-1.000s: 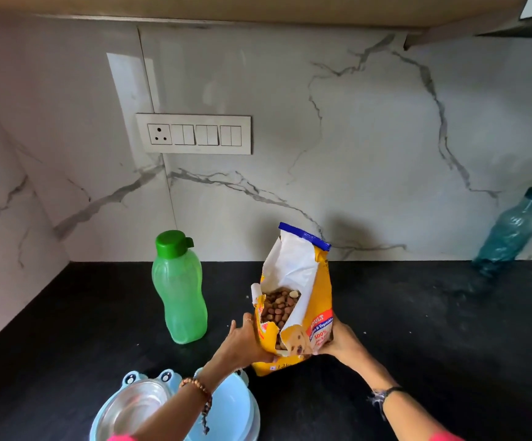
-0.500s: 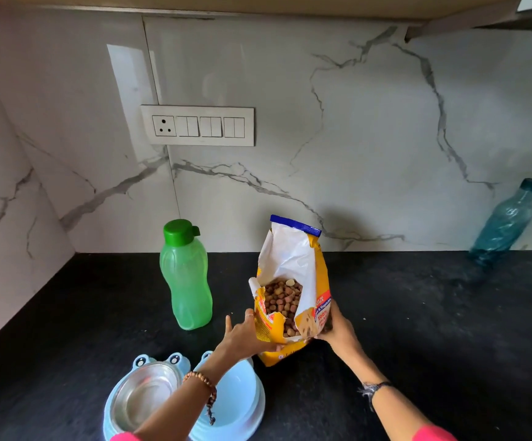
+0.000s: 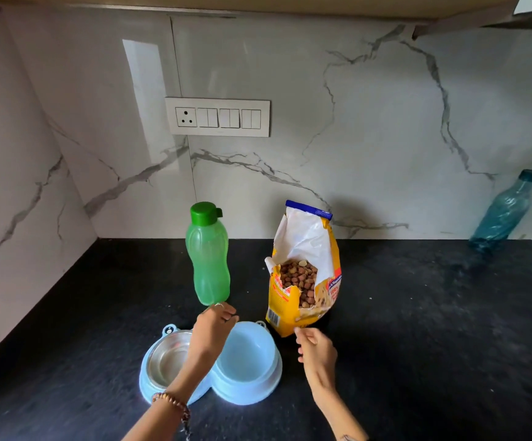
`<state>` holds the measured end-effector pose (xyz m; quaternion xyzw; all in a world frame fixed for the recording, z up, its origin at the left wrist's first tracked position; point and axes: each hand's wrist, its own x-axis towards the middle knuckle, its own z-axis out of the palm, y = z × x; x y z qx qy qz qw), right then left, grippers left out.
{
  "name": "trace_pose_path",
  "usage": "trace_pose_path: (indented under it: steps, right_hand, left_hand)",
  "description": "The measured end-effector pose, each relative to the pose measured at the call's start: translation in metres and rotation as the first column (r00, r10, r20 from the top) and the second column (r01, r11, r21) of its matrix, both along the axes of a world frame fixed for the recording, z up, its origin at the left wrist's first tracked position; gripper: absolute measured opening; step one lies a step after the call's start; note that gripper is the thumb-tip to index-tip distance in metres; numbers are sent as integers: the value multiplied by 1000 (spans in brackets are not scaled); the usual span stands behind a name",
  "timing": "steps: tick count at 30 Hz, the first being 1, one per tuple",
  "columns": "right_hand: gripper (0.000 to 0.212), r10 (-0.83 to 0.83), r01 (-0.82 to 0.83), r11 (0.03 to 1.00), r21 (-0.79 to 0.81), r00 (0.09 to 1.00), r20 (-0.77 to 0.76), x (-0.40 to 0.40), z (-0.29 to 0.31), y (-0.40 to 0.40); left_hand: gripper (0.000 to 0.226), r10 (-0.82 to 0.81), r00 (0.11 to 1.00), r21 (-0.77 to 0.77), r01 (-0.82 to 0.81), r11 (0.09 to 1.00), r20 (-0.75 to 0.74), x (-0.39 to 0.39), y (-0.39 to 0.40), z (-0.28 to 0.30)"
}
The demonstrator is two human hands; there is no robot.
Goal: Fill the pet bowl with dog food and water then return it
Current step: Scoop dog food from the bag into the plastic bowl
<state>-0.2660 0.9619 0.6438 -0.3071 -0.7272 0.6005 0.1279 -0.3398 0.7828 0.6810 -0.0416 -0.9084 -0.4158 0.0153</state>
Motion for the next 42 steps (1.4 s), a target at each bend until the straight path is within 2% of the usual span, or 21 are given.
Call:
trace_pose_path:
  steps: [4,6,10,15,20,23,26,29,33,36,39,42]
  right_hand:
    - [30,189,-215,967,136,966,179,3,7,-16]
    - [26,212,-244,961,133,952,219,5,11,-22]
    - [14,224,-259,958,120,943,246,8,20,-27]
    - [5,241,-292,941,174,934,264,7,28,-28]
    - [7,281,-361,898,253,911,303,-2,37,-31]
    - [4,298,-369,901,230,910,289,-8,46,-29]
    - [9,328,-390,881,267,911,249,-17,64,-26]
    - [13,356,-403,833,379,915,191,-32,88,-18]
    - [19,311,-314,760,569,945,105,-55,121,6]
    - [32,248,-226,678,699,966,72,-68,140,30]
    - [40,192,-178,544,820,978,85,-75,148,50]
    - [45,188,-193,417,888,974,124,-78,149,61]
  left_hand:
    - [22,61,996,-83,-56,995,65,22,-21,-1]
    - [18,57,991,-86,-47,995,117,27,-26,-4]
    - [13,9,967,115,-39,993,255,29,-35,-10]
    - [15,-2,950,199,-63,978,311,31,-40,-14]
    - [13,10,941,229,-92,969,338,30,-39,-11]
    - [13,1,937,314,-118,942,348,27,-38,-4]
    - [11,-31,949,415,-108,903,314,18,-34,9]
    - [9,-31,954,536,-140,832,297,2,-25,27]
    - [10,-98,958,664,-110,740,268,-12,-2,47]
    - [21,-132,944,647,-101,756,302,-22,20,43]
    - [32,-132,927,609,-120,784,351,-30,45,33]
    - [22,-115,908,575,-153,804,402,-36,71,30]
